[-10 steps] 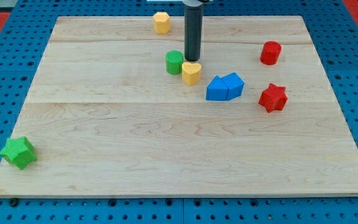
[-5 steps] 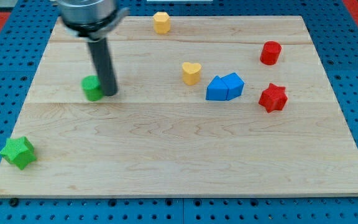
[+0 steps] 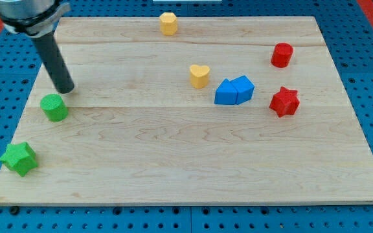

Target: Drag the green circle into the green star

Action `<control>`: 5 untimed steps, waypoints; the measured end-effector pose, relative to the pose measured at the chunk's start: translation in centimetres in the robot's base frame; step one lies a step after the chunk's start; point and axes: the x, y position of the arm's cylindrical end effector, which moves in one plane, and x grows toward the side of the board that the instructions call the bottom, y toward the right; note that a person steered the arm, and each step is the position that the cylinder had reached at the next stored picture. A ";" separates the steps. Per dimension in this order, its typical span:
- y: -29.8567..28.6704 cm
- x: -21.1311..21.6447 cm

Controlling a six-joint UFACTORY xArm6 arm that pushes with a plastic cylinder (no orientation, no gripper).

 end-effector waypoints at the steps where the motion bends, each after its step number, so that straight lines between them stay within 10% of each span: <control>1: 0.2 2.4; 3: -0.2 8.6; 5: 9.2 -0.5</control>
